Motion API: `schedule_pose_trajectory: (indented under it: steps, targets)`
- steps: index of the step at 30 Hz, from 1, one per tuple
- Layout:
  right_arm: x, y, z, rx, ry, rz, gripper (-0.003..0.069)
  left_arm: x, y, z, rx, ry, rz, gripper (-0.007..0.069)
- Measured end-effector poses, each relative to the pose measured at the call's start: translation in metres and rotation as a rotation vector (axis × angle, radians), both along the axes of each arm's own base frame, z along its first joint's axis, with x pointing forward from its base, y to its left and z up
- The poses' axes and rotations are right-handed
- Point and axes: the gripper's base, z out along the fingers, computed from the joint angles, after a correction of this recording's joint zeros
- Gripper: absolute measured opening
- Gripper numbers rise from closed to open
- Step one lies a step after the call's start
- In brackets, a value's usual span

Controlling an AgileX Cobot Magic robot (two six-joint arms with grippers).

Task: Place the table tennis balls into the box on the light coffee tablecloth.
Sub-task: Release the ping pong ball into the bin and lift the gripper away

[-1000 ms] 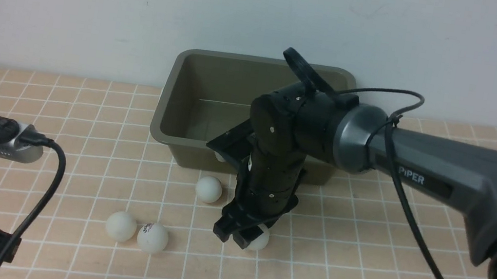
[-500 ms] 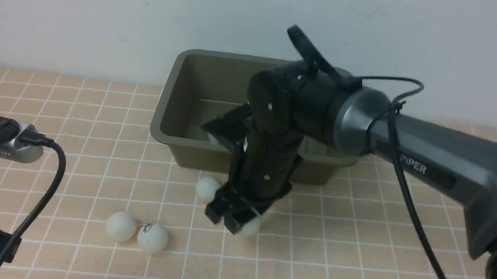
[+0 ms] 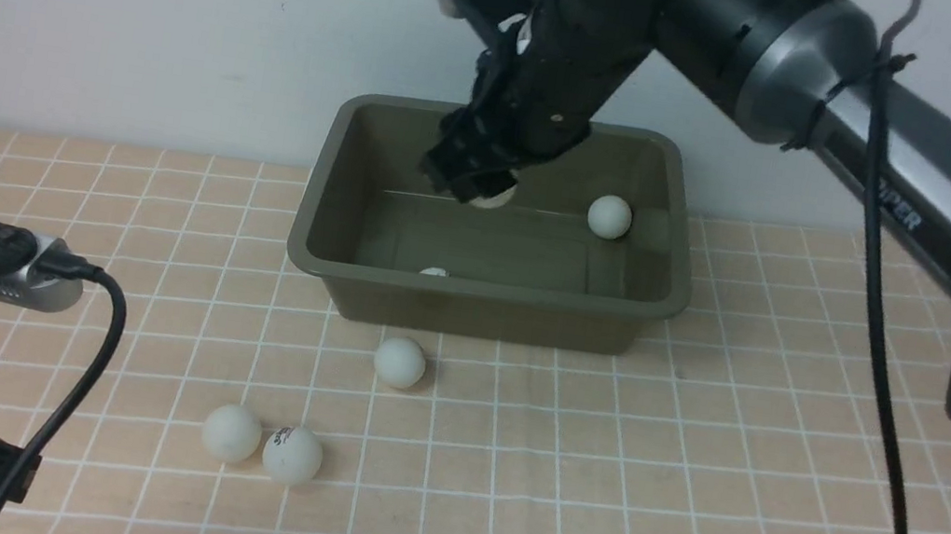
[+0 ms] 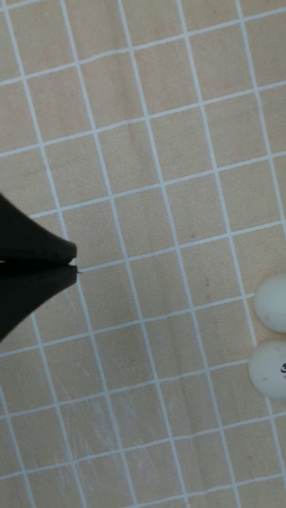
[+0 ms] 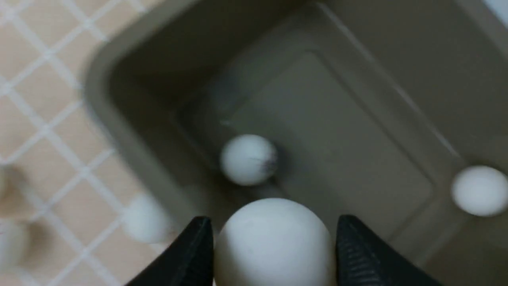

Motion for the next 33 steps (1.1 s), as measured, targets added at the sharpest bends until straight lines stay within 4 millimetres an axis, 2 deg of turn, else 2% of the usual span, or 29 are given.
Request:
schedule_pose_trajectory:
  steps: [4, 6, 13, 20, 27, 33]
  targets:
    - [0.034, -0.032, -0.03, 0.001, 0.033, -0.09, 0.0363, 0.0, 0.0, 0.0, 0.0, 0.0, 0.0, -0.0069]
    - [0.045, -0.042, -0.044, 0.025, 0.074, -0.121, 0.0363, 0.0, 0.0, 0.0, 0.0, 0.0, 0.0, -0.0069]
    - [0.056, -0.051, -0.068, 0.069, 0.141, -0.111, 0.0363, 0.0, 0.0, 0.0, -0.005, 0.0, 0.001, -0.0069]
    - [0.056, -0.05, -0.07, 0.073, 0.145, -0.09, 0.0365, 0.0, -0.001, 0.0, -0.008, 0.0, 0.002, -0.0069]
    - [0.056, -0.05, -0.07, 0.072, 0.145, -0.088, 0.044, 0.0, -0.001, 0.0, -0.008, 0.0, 0.002, -0.0069]
    - [0.054, -0.051, -0.069, 0.062, 0.165, -0.085, 0.0456, 0.0, -0.001, 0.0, -0.015, -0.002, 0.004, -0.0069]
